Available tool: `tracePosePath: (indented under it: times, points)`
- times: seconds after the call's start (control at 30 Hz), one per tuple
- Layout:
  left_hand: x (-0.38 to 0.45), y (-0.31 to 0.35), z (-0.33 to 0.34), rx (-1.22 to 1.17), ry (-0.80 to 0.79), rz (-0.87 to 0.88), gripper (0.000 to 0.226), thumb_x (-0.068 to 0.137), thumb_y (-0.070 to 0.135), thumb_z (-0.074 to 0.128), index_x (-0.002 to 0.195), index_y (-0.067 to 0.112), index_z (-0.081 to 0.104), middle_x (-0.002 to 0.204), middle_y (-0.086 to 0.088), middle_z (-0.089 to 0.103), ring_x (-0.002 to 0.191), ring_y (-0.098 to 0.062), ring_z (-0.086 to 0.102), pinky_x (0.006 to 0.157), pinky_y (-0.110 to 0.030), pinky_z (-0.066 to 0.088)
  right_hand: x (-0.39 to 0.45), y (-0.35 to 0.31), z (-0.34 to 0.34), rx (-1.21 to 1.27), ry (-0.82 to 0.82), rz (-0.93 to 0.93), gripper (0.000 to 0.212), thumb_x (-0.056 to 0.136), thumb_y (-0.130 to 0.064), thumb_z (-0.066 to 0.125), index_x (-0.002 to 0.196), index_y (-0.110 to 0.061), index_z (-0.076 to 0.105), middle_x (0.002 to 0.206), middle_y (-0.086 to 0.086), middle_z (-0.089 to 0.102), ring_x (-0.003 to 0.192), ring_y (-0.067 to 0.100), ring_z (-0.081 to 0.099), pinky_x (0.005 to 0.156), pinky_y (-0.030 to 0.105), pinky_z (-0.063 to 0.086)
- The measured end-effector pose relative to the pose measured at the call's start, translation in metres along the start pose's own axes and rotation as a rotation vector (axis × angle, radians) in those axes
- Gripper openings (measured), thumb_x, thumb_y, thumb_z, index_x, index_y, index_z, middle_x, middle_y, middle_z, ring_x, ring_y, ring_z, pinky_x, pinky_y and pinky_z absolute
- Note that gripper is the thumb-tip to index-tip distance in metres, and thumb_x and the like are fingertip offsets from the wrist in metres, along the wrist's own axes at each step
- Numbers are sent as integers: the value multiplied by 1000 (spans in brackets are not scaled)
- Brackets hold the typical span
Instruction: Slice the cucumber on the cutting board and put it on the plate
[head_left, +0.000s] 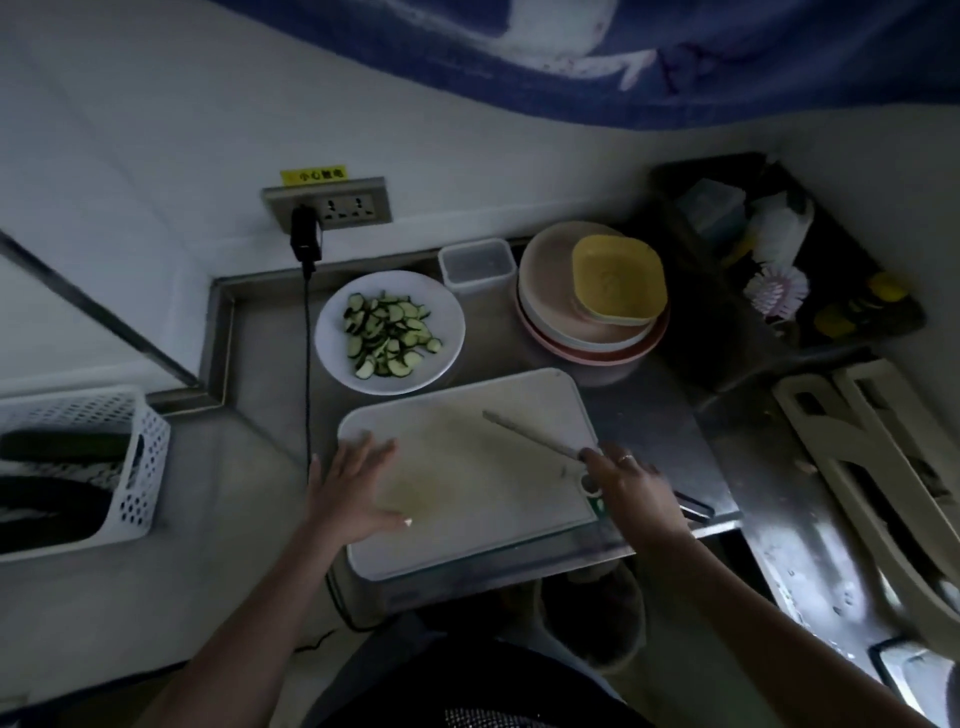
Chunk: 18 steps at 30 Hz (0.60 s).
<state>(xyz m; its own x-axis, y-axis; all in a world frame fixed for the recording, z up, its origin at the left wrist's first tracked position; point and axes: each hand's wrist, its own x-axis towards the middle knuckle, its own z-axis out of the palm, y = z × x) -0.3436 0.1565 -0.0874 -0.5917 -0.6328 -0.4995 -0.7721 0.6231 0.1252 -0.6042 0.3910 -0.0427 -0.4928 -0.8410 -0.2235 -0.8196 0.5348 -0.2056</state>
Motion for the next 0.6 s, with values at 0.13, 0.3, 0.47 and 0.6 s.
tracePosePath:
  times: [0.13,0.3,0.47,0.6]
  points:
    - [-4,-11,6,-30,72,-12,111,64,69,66,148,43,-1,158,7,-10,145,-22,-5,115,-49,2,20,-27,9,-56,-4,-53,63,95,-12,43,144,-46,25,137,8,31,122,30,36,102,42,32]
    - [-11,-8,10,-105,189,-53,125,61,64,73,151,15,3,158,-6,5,145,-23,6,115,-40,6,22,-39,32,-53,-104,-24,60,96,-14,38,144,-46,23,136,5,27,118,29,31,106,41,29]
    - [-17,-5,19,-172,261,-63,115,60,57,78,148,10,20,153,-8,21,142,-24,17,115,-39,13,27,-30,33,-33,-200,-92,58,98,-31,44,147,-43,16,143,4,20,127,28,23,112,41,24]
    - [-13,-2,10,-149,188,-76,91,64,55,76,136,14,38,142,-7,35,135,-23,30,112,-39,22,31,-33,23,-57,-244,-110,56,94,-51,44,146,-44,23,142,-1,26,130,25,24,108,41,25]
